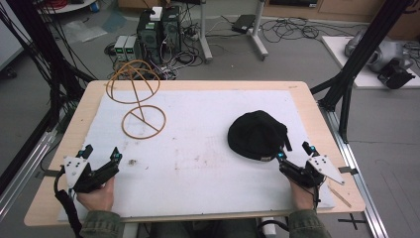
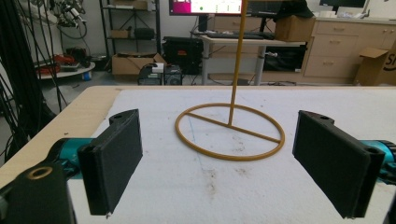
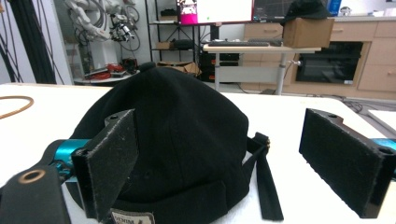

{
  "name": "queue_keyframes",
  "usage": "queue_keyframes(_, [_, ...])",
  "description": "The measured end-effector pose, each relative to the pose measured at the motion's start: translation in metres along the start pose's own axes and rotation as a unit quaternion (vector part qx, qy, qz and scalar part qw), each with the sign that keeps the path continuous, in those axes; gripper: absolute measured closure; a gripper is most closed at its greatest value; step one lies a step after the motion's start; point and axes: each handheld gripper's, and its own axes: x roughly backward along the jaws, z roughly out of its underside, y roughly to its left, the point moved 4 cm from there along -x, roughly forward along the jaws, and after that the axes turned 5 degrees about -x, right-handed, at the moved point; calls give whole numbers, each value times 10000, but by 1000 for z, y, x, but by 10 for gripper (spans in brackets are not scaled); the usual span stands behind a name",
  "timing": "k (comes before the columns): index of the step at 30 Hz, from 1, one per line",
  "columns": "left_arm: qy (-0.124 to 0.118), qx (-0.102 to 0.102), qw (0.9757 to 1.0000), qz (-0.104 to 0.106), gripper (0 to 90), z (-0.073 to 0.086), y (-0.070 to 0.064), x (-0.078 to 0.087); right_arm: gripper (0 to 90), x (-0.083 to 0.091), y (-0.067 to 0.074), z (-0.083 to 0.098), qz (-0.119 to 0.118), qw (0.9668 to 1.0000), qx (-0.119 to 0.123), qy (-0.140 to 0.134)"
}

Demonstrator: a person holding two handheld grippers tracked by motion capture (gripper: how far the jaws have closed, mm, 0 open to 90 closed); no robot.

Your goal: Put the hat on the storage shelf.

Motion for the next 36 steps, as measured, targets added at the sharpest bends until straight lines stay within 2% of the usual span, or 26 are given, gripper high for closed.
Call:
queue_keyframes(8, [6, -33, 10000, 30, 161, 0, -2, 0, 114, -2, 2, -13, -24, 9998, -156, -105])
queue_keyframes(18, [6, -19, 10000, 39, 161, 0, -2, -1, 114, -22, 14, -22, -196, 9994, 294, 29])
queue_keyframes(21, [10, -21, 10000, 44, 161, 0, -2, -1, 114, -31, 17, -24, -317, 9984, 445, 139])
queue_keyframes(26, [-5, -3, 10000, 33, 161, 0, -1, -1, 114, -36, 20, -23, -401, 9979, 440, 268])
queue_keyframes(31, [15, 28, 10000, 69, 161, 0, -1, -1, 114, -45, 24, -24, -504, 9963, 556, 414])
queue_keyframes(36, [14, 20, 10000, 89, 161, 0, -2, -1, 114, -50, 27, -21, -513, 9958, 562, 507])
